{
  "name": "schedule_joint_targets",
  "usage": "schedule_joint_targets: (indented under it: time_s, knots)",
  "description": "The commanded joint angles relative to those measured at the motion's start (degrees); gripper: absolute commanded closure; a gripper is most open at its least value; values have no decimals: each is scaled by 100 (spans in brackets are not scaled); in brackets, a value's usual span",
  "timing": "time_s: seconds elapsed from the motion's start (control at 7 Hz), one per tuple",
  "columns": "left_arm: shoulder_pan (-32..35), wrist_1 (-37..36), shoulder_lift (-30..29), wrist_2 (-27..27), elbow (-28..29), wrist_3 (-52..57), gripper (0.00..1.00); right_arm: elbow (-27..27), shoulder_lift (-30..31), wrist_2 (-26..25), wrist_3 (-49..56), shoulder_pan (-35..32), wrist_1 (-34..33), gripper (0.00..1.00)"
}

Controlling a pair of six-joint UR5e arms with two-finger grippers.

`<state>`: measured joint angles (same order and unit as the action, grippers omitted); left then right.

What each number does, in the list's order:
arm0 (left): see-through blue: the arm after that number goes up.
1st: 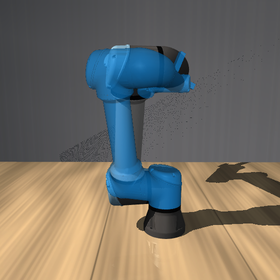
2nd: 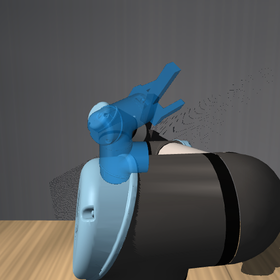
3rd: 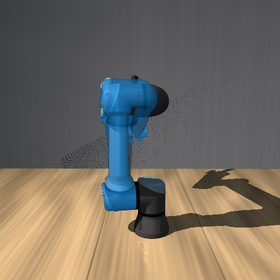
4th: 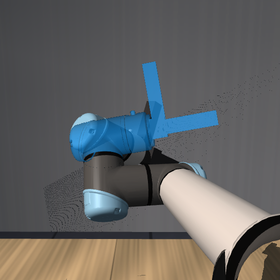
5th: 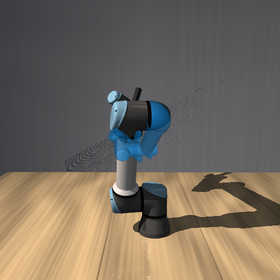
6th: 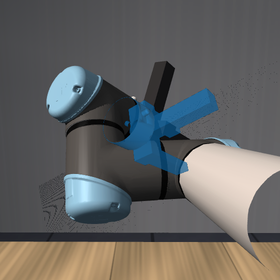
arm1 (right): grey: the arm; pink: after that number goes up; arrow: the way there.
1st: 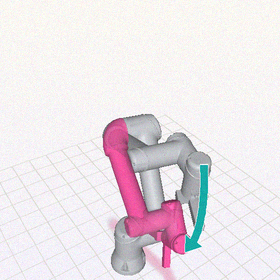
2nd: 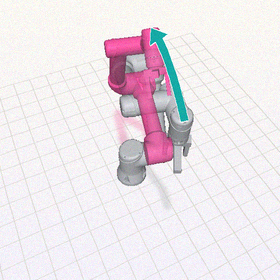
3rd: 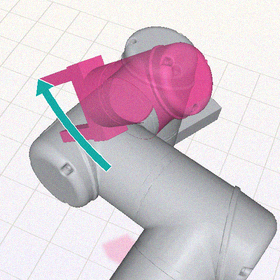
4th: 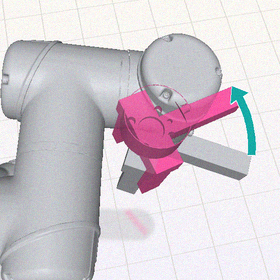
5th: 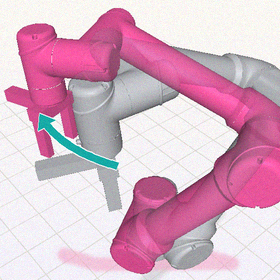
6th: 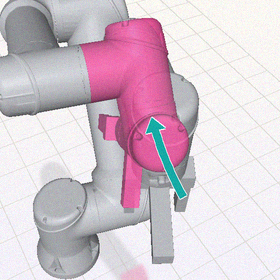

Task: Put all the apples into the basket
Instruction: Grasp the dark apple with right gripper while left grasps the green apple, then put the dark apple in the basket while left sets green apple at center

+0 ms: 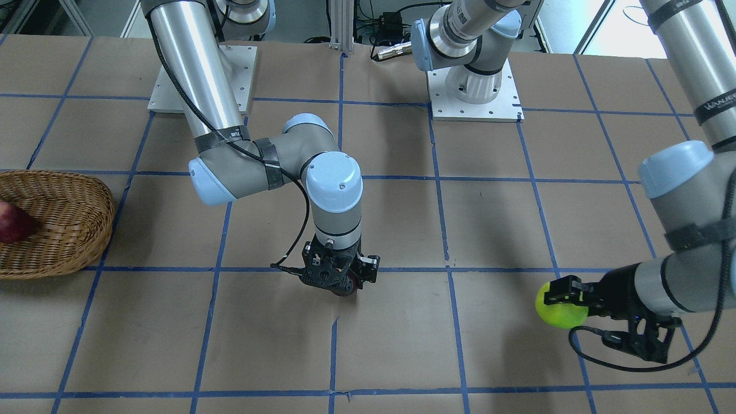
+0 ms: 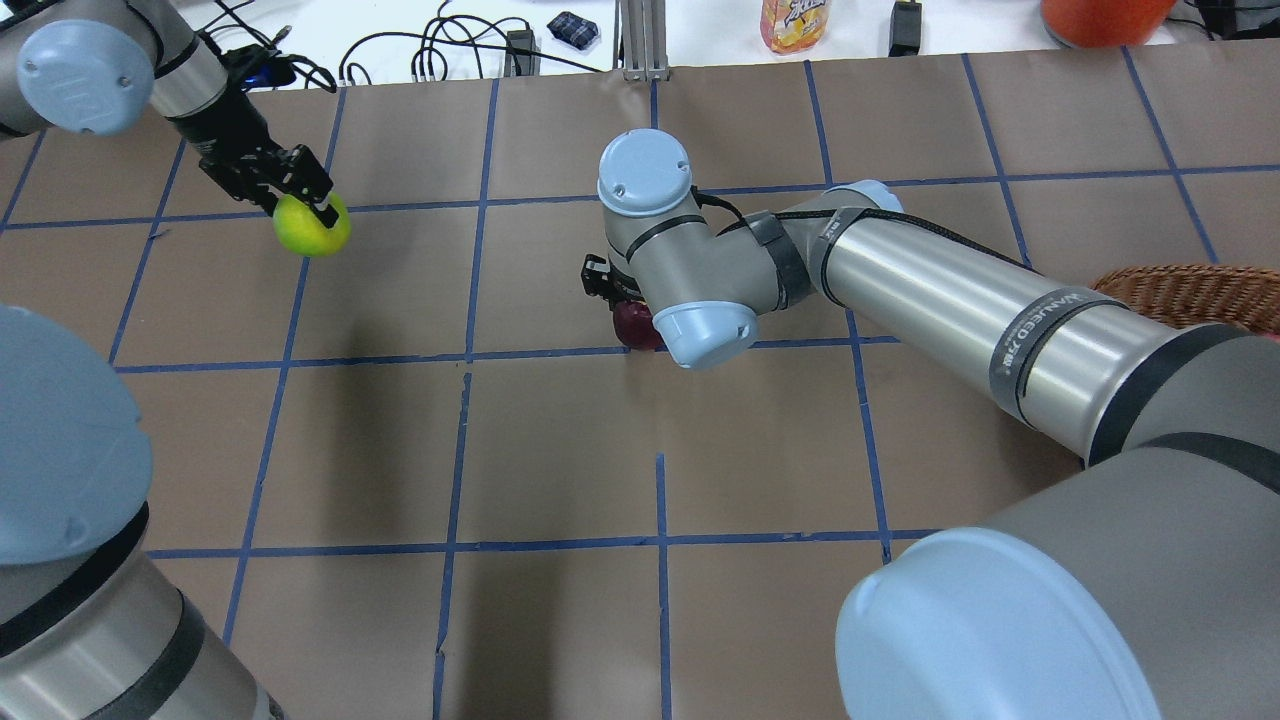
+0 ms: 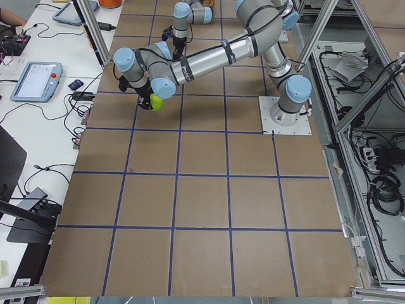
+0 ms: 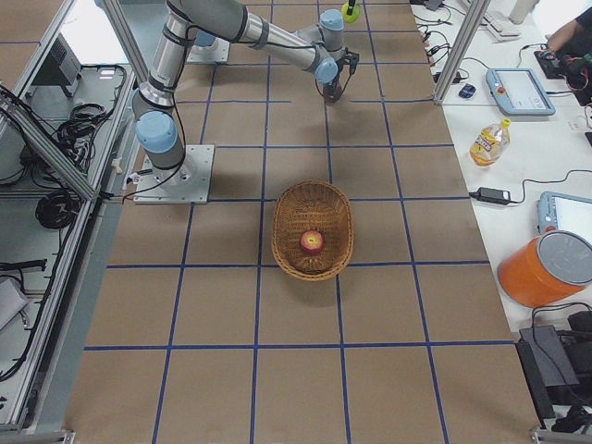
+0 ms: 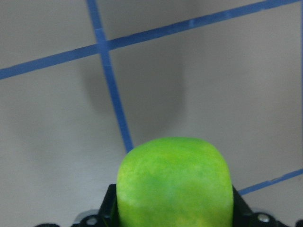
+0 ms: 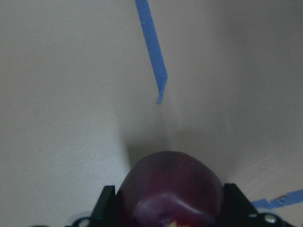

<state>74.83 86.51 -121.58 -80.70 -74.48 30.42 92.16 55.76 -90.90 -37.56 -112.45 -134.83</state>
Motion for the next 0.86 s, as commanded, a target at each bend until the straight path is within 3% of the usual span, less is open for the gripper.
schedule_joint_targets:
  time_s: [0.0, 0.14, 0.29, 0.43, 0.57, 0.71]
  knots:
    - [242, -3, 406, 238, -609, -595, 100, -74, 353, -77, 178, 160, 471, 67]
    - [442, -20, 529, 282, -837, -1042, 100, -136, 887, -129, 945, 545, 1215, 67]
    - [888, -107, 609, 518, -927, -1795, 100, -41, 1449, -129, 1579, 1280, 1553, 67]
    - [1476, -665, 566, 529, -945, -2864, 100, 291, 1881, -129, 2812, 2000, 1705, 67]
    - [2169, -1158, 392, 512, -997, -3692, 100, 868, 2294, -129, 4191, 2799, 1602, 67]
    - [2741, -1781, 181, 433, -1041, -4684, 100, 1535, 2655, -60, 5318, 3678, 1070, 67]
